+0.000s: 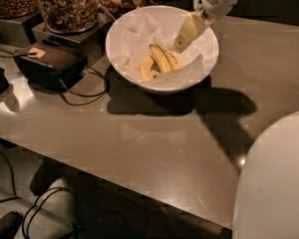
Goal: Pick banana from white bowl
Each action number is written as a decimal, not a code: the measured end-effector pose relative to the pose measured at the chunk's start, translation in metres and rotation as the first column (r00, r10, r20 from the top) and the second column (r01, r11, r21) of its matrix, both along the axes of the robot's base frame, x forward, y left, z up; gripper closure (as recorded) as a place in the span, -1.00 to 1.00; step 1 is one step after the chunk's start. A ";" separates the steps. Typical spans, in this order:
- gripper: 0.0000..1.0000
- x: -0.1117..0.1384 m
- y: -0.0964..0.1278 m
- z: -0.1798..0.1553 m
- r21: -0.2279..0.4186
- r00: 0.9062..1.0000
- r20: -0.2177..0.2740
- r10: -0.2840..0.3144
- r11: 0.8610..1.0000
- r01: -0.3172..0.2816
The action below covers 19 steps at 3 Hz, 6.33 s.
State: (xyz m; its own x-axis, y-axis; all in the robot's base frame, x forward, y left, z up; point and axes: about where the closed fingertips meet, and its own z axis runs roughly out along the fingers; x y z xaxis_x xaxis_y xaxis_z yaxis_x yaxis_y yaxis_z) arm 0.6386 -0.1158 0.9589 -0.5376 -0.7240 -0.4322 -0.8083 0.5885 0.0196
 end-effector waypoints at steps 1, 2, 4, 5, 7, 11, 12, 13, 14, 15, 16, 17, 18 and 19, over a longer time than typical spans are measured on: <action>-1.00 0.000 0.000 0.000 0.000 1.000 0.000 0.000 1.000 0.000; -1.00 0.002 0.002 -0.002 0.015 1.000 -0.006 0.000 1.000 0.000; -1.00 0.007 0.011 -0.013 -0.012 0.997 -0.073 -0.032 0.999 0.031; -1.00 0.008 0.017 -0.019 -0.012 0.993 -0.107 -0.045 0.999 0.044; -0.74 0.011 0.028 -0.029 0.001 0.986 -0.155 -0.059 0.998 0.060; 0.04 0.012 0.037 -0.040 0.028 0.975 -0.203 -0.091 0.995 0.098; 0.04 0.003 0.030 -0.041 0.019 0.971 -0.219 -0.098 0.994 0.105; 0.10 -0.003 0.024 -0.045 0.012 0.966 -0.237 -0.103 0.994 0.109; 0.12 -0.014 0.020 -0.040 0.013 0.961 -0.257 -0.099 0.994 0.106; 0.30 -0.022 0.025 -0.028 0.018 0.962 -0.262 -0.080 0.996 0.088; 0.24 -0.025 0.036 -0.015 0.023 0.965 -0.255 -0.058 0.998 0.066; 0.26 -0.023 0.053 -0.010 0.035 0.966 -0.257 -0.034 0.998 0.044; 0.20 -0.024 0.075 -0.013 0.066 0.957 -0.290 -0.016 0.997 0.037; 0.18 -0.033 0.089 -0.021 0.098 0.948 -0.319 0.014 0.995 0.018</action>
Offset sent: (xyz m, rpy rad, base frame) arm -0.0006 -0.0005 -0.0011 0.0302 0.0177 0.0000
